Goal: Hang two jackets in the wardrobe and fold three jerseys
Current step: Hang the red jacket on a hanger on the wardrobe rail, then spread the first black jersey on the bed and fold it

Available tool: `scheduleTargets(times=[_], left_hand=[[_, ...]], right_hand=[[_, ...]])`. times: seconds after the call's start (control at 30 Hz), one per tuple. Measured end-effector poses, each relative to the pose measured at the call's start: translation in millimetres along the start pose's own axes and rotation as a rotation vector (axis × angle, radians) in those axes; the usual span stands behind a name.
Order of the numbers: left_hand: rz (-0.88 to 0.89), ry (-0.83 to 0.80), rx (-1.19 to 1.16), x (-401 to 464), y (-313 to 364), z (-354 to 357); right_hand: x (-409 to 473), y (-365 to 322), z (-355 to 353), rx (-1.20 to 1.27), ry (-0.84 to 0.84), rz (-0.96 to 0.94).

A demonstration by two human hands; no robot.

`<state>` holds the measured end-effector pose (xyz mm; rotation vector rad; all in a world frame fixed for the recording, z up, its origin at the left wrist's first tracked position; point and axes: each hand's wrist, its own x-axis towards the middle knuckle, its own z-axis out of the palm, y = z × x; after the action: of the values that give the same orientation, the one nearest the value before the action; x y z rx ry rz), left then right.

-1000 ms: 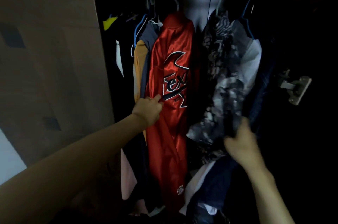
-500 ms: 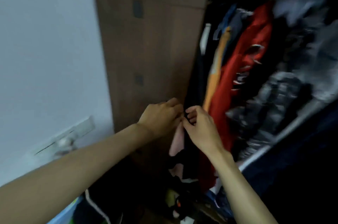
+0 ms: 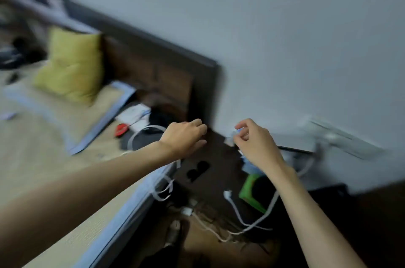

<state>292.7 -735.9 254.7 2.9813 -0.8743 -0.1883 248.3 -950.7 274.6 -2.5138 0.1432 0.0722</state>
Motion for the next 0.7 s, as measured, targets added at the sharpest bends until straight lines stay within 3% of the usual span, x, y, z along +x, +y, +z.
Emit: scheduleTargets(times=[0.13,0.27,0.47,0.7], left_hand=[[-0.413,-0.113,-0.072,-140.1,-84.9,36.7],[-0.749,-0.222,-0.15,-286.2,-125.8,79.7],[-1.122,-0.314,-0.274,-474.4,-154.3,138.7],[-1.374,-0.325,-0.445,-626.8,-210.1,190.7]], right_hand=[[1.0,-95.3,96.7,-0.033,-0.319,-0.29],[-38.0,-186.0,191.1,-0.114,-0.613,-0.517],[-125.2,-291.1,318.8,-0.243,-0.869,-0.798],[-208.6,-405.2,445.1,-0.316,-1.013,-0.996]])
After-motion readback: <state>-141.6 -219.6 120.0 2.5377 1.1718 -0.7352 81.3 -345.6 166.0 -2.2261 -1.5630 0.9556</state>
